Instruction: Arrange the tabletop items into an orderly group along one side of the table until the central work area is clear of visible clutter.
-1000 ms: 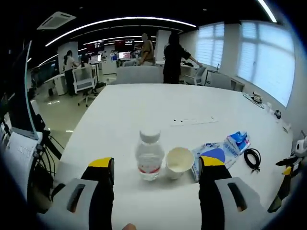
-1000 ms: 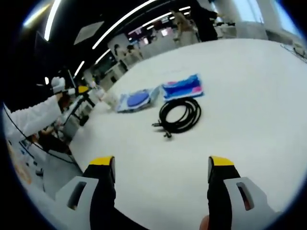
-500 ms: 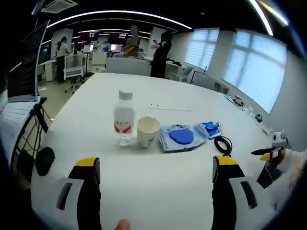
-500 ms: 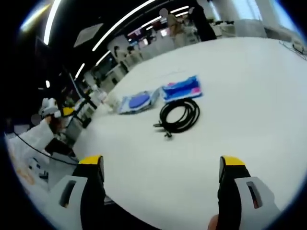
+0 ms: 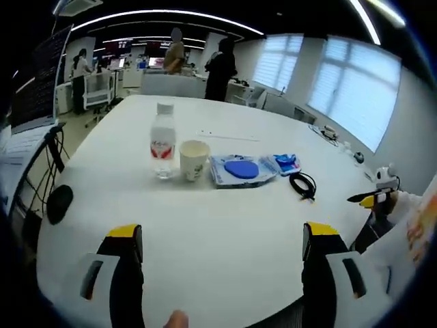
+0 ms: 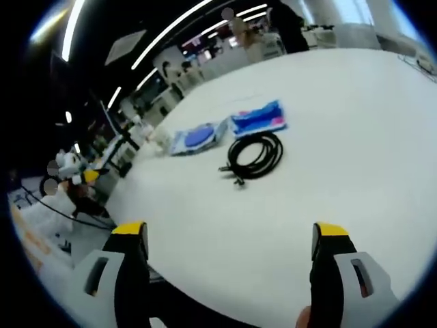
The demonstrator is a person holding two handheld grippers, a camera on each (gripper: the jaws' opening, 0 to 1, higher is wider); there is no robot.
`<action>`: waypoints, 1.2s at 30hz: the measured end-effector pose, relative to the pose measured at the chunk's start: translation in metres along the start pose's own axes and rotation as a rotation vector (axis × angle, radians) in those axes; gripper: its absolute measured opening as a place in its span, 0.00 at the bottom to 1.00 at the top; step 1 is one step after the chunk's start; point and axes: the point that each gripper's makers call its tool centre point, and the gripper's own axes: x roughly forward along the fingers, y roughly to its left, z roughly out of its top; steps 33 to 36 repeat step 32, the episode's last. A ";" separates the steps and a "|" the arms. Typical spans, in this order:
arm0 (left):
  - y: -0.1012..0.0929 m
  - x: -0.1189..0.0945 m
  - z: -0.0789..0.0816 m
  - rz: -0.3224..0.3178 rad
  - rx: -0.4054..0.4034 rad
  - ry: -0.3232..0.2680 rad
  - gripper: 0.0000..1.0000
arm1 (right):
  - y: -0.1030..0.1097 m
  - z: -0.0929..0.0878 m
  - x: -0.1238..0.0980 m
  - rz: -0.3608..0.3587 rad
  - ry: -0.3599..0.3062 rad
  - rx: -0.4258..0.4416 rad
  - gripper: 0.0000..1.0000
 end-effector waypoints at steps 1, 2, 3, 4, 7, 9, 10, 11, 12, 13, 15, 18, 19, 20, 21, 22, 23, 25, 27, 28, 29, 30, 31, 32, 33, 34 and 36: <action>0.001 -0.001 -0.001 0.003 0.000 0.001 1.00 | 0.000 0.000 0.000 0.000 0.001 -0.001 0.99; 0.002 -0.002 -0.001 0.009 0.000 -0.001 1.00 | 0.001 0.001 0.001 0.000 0.000 -0.002 0.99; 0.003 -0.003 -0.002 0.011 0.000 -0.001 1.00 | 0.001 0.001 0.002 0.001 0.000 -0.002 0.99; 0.003 -0.004 -0.001 0.013 -0.002 -0.002 1.00 | 0.002 0.002 0.002 0.003 -0.002 -0.002 0.99; 0.004 -0.004 0.000 0.017 0.004 -0.005 1.00 | 0.005 0.005 0.002 0.007 -0.007 -0.009 0.99; 0.005 -0.004 0.000 0.017 0.011 -0.002 1.00 | 0.006 0.006 0.002 0.007 -0.008 -0.015 0.99; 0.005 -0.004 -0.001 0.018 0.014 0.003 1.00 | 0.006 0.007 0.002 0.006 -0.010 -0.017 0.99; 0.005 -0.004 -0.001 0.018 0.016 0.006 1.00 | 0.006 0.007 0.001 0.006 -0.011 -0.017 0.99; 0.006 -0.003 -0.001 0.018 0.020 0.009 1.00 | 0.006 0.007 0.001 0.005 -0.014 -0.014 0.99; 0.006 -0.003 -0.001 0.019 0.020 0.010 1.00 | 0.006 0.006 0.000 0.003 -0.016 -0.012 0.99; 0.007 -0.002 -0.001 0.019 0.015 0.013 1.00 | 0.005 0.005 -0.001 -0.001 -0.017 -0.006 0.99; 0.006 -0.001 -0.001 0.015 0.020 0.015 1.00 | 0.005 0.001 -0.003 -0.007 -0.016 0.001 0.99; 0.006 0.000 -0.001 0.013 0.021 0.016 1.00 | 0.005 0.000 -0.003 -0.008 -0.015 0.002 0.99; 0.005 0.000 -0.001 0.012 0.023 0.016 1.00 | 0.005 -0.001 -0.004 -0.009 -0.015 0.003 0.99; 0.005 0.000 -0.001 0.011 0.024 0.017 1.00 | 0.005 -0.001 -0.004 -0.009 -0.014 0.004 0.99; 0.005 0.000 -0.001 0.011 0.025 0.017 1.00 | 0.005 -0.002 -0.004 -0.010 -0.014 0.005 0.99; 0.005 0.000 -0.001 0.010 0.027 0.019 1.00 | 0.005 -0.003 -0.004 -0.011 -0.013 0.007 0.99; 0.005 0.000 -0.002 0.010 0.034 0.025 1.00 | 0.005 -0.003 -0.004 -0.013 -0.013 0.007 0.99; 0.005 0.001 -0.001 0.008 0.035 0.025 1.00 | 0.005 -0.003 -0.004 -0.013 -0.018 0.010 0.99; 0.005 0.001 -0.002 0.007 0.034 0.027 1.00 | 0.005 -0.002 -0.004 -0.013 -0.020 0.011 0.99; 0.005 0.001 -0.002 0.008 0.035 0.029 1.00 | 0.006 -0.002 -0.004 -0.013 -0.022 0.011 0.99; 0.005 0.001 -0.002 0.008 0.035 0.031 1.00 | 0.006 -0.001 -0.004 -0.014 -0.022 0.011 0.99; 0.005 0.001 -0.003 0.008 0.036 0.032 1.00 | 0.005 -0.001 -0.004 -0.013 -0.023 0.010 0.99; 0.005 0.001 -0.003 0.009 0.038 0.033 1.00 | 0.005 -0.001 -0.004 -0.013 -0.025 0.011 0.99; 0.005 0.001 -0.003 0.009 0.038 0.033 1.00 | 0.005 -0.001 -0.004 -0.013 -0.025 0.011 0.99; 0.005 0.001 -0.003 0.009 0.038 0.033 1.00 | 0.005 -0.001 -0.004 -0.013 -0.025 0.011 0.99; 0.005 0.001 -0.003 0.009 0.038 0.033 1.00 | 0.005 -0.001 -0.004 -0.013 -0.025 0.011 0.99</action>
